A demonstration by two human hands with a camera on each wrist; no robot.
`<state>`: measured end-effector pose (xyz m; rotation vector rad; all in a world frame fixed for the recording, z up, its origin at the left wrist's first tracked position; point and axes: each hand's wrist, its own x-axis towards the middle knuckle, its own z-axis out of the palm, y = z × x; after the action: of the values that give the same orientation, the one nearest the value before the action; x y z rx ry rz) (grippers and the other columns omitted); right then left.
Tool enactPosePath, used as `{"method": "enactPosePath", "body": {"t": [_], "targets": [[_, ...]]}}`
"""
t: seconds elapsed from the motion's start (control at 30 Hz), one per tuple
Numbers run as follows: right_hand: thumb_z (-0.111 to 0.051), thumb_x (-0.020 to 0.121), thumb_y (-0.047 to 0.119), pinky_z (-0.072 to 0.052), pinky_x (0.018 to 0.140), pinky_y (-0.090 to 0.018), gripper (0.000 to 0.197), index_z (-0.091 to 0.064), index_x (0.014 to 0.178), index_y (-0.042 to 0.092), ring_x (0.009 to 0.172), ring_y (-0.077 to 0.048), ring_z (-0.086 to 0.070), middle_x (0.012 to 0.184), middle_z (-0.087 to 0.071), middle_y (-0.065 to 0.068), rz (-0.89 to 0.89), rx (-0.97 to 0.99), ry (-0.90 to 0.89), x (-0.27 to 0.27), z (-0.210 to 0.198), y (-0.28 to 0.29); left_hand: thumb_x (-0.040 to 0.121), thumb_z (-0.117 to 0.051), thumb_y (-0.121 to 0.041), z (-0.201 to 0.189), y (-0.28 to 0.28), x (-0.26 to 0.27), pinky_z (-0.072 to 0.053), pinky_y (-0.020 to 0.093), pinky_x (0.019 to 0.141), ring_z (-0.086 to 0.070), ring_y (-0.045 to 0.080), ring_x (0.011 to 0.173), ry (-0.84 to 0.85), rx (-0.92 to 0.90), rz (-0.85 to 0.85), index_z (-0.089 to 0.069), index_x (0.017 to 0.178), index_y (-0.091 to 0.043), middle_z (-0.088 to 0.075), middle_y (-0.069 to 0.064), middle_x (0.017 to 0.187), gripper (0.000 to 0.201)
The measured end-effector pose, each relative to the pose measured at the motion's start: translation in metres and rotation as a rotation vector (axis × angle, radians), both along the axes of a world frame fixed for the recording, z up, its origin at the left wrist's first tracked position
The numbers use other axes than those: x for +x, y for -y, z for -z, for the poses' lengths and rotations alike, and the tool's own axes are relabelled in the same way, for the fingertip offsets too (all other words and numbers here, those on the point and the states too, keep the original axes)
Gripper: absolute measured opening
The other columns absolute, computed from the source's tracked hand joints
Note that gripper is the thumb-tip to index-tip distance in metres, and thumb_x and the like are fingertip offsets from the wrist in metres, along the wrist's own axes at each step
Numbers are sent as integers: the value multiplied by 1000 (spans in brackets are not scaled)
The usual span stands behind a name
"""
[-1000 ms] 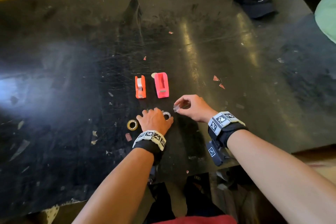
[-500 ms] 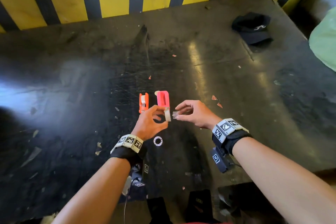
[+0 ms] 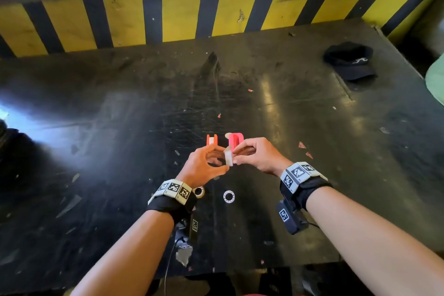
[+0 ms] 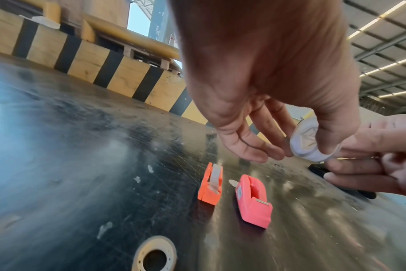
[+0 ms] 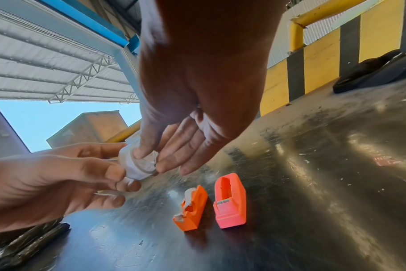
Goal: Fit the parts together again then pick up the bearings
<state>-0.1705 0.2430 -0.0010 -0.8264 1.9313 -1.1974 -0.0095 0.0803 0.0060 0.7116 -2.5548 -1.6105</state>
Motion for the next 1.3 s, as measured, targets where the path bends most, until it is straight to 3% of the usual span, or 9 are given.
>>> {"method": "enactPosePath", "body": {"t": [0.23, 0.43, 0.57, 0.67, 0.77, 0.87, 0.97, 1.17, 1.3], "targets": [[-87, 83, 3, -57, 71, -14, 26, -80, 108, -2, 78, -4, -77, 91, -80, -6, 87, -52, 150, 16, -3, 14, 75, -89, -20, -6, 23, 6, -62, 37, 92, -77, 10, 94, 0, 4, 31, -69, 118, -23, -80, -5, 105, 47], [-82, 90, 12, -64, 87, -36, 25, -78, 111, -1, 89, -26, -79, 99, -81, -19, 84, -45, 253, 20, -1, 19, 76, -88, -18, -7, 29, 7, -61, 29, 91, -77, 9, 94, 19, -14, 42, -69, 117, -19, -79, -5, 105, 45], [-72, 100, 20, -62, 82, -36, 21, -79, 108, 1, 89, -26, -79, 96, -82, -15, 155, -21, 248, 13, 2, 20, 77, -87, -21, -6, 30, 5, -60, 25, 89, -75, 6, 96, 49, -43, 49, -69, 115, -21, -77, -8, 107, 42], [-72, 95, 15, -59, 86, -33, 15, -78, 109, 14, 93, -23, -78, 97, -82, -9, 184, 89, 36, -5, 14, 19, 77, -88, -22, -5, 33, -1, -58, 22, 86, -74, 6, 95, 56, -72, 44, -69, 112, -24, -75, -9, 106, 40], [-80, 86, 20, -54, 101, -37, 49, -65, 132, 24, 115, -24, -70, 122, -72, -2, 22, 320, -192, -25, 24, 18, 75, -87, -23, -2, 37, -9, -61, 32, 90, -74, 10, 94, 63, -54, 64, -66, 118, -25, -74, -9, 104, 48], [-94, 72, 32, -42, 117, -49, 107, -33, 159, 27, 144, -31, -47, 160, -43, -7, -161, 540, -309, -40, 39, 25, 68, -82, -37, 2, 41, -18, -62, 37, 90, -74, 12, 95, 54, -29, 73, -65, 127, -27, -74, -9, 106, 62], [-100, 62, 37, -36, 120, -58, 135, -14, 166, 31, 153, -38, -32, 172, -22, -2, -213, 608, -364, -51, 60, 37, 71, -81, -29, 10, 45, -29, -61, 36, 90, -73, 14, 95, 48, -45, 54, -65, 124, -26, -73, -8, 109, 55], [-101, 54, 44, -35, 118, -64, 147, -8, 166, 29, 155, -35, -30, 174, -16, 4, -250, 628, -471, -63, 92, 67, 77, -83, -21, 25, 52, -44, -55, 30, 92, -70, 13, 102, 77, -127, 89, -62, 126, -26, -71, -8, 115, 54], [-99, 58, 44, -36, 116, -62, 131, -20, 161, 30, 147, -35, -40, 166, -37, 2, -227, 600, -471, -62, 98, 72, 78, -84, -22, 30, 56, -49, -55, 30, 91, -70, 15, 103, 88, -161, 104, -64, 126, -21, -72, -6, 115, 53]]}}
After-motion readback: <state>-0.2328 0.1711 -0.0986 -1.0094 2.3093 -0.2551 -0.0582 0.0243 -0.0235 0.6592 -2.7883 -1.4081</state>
